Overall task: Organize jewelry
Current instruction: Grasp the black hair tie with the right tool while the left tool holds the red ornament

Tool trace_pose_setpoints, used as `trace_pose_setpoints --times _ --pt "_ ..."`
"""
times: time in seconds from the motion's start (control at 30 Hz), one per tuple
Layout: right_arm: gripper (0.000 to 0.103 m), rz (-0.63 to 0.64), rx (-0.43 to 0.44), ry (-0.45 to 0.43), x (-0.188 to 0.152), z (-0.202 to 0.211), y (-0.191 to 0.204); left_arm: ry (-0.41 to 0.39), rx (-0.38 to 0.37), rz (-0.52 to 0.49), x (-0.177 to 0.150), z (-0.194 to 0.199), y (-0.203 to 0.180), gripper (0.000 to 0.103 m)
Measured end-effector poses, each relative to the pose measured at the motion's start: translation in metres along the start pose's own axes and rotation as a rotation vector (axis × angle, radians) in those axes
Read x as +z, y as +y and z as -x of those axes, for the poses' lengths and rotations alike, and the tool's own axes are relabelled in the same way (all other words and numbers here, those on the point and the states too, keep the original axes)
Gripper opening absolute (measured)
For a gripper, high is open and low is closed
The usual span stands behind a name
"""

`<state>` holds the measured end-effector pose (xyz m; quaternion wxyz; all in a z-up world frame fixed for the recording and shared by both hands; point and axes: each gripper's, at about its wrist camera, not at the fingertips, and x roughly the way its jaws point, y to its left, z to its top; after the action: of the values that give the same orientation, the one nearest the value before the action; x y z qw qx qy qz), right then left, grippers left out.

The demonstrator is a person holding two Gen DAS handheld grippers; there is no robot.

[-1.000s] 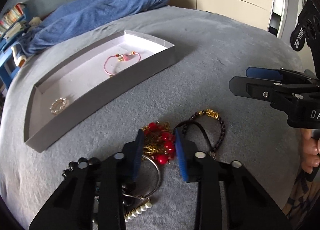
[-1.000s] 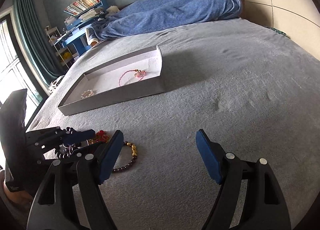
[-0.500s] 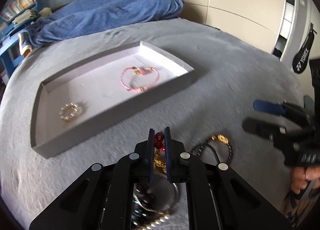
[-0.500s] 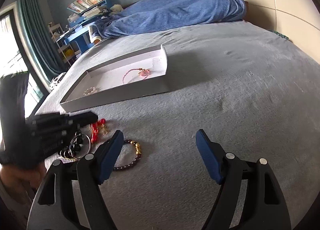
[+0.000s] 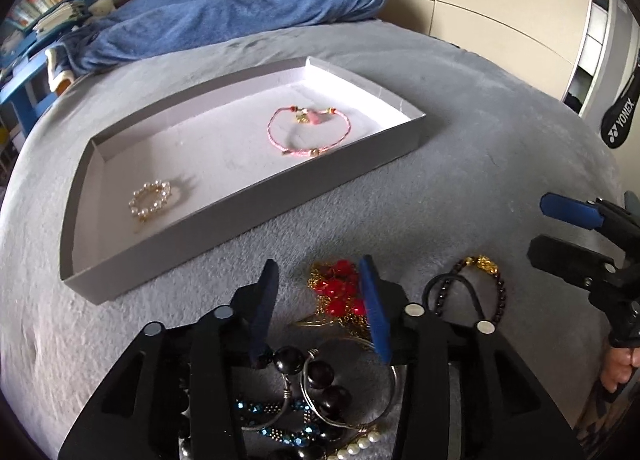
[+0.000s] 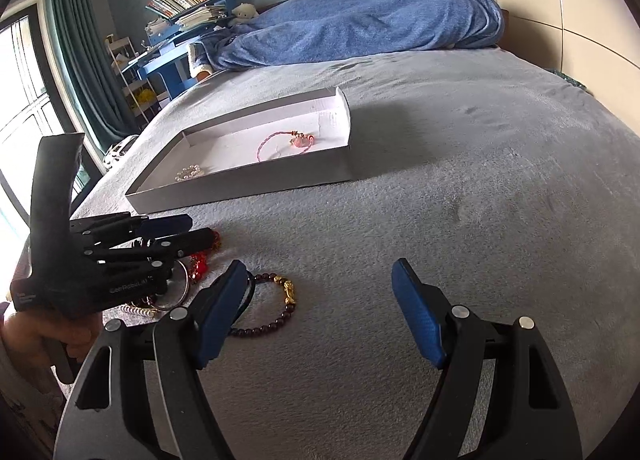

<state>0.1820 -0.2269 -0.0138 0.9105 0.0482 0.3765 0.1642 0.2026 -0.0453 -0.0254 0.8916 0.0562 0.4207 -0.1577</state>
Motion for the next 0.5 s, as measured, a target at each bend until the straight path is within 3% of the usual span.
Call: trace_pose_setpoints --times 0.17,0.2,0.27,0.5 --pt "0.074 0.005 -0.001 0.0 0.001 -0.001 -0.001 0.039 -0.027 0.016 0.0 -0.005 0.001 0.042" --pt "0.074 0.006 -0.001 0.0 0.001 -0.001 -0.001 0.045 -0.037 0.018 -0.001 -0.006 0.001 0.037" --pt "0.074 0.009 0.0 -0.001 0.0 -0.001 0.0 0.041 -0.063 0.018 -0.002 -0.004 0.0 0.017" --pt "0.074 0.059 0.042 -0.008 -0.002 0.001 0.012 -0.037 -0.072 0.037 0.0 0.021 0.002 0.014"
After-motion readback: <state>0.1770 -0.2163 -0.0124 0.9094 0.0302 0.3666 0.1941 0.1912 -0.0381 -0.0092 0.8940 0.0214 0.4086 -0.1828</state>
